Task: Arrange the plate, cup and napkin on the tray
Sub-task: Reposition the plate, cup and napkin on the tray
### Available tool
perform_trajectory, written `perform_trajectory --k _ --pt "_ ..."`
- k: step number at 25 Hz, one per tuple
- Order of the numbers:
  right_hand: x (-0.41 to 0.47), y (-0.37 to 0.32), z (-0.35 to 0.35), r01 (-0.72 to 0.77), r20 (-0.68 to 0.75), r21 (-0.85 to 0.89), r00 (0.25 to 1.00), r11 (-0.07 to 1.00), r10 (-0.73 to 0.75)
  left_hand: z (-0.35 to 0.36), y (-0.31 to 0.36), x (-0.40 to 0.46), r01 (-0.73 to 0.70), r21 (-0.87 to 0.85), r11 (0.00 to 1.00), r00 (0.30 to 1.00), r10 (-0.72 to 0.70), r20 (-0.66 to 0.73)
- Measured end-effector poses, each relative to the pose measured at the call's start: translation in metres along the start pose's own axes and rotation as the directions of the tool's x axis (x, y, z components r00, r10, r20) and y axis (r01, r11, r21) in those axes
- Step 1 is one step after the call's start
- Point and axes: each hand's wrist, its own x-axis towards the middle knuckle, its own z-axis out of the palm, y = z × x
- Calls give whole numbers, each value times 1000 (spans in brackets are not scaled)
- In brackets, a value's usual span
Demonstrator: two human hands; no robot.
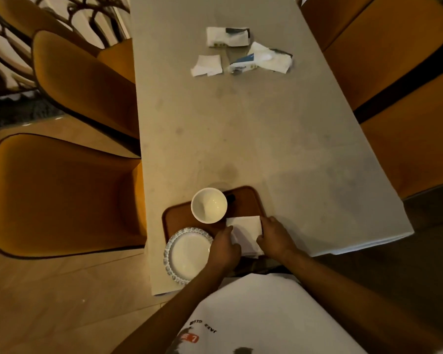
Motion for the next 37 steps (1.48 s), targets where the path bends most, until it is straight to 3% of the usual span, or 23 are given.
perform_trajectory --k 3,5,8,12,15,20,30,37 --pt "-1 4 -9 41 -27 -51 999 998 -42 4 8 -2 -64 97 993 994 72 -86" --pt "5 6 -19 148 -59 -103 986 984 -155 5 8 -4 -119 144 982 984 136 -116" --pt "14 5 -31 333 52 -30 942 942 -332 13 2 -9 -273 456 847 958 283 49" --pt "29 4 -35 435 259 -229 890 871 -376 21 8 -5 -133 436 890 989 145 7" --pt "36 8 -33 434 306 -340 890 834 -338 28 9 -2 -202 541 816 979 191 77" --pt "29 12 -27 392 214 -409 919 824 -331 35 4 2 -225 573 788 967 254 31" --pt "14 23 -11 321 125 -342 947 883 -296 34 -14 13 -336 561 757 933 350 86" --pt "14 26 -7 263 117 -234 963 936 -241 35 -22 15 -324 554 767 938 335 85"
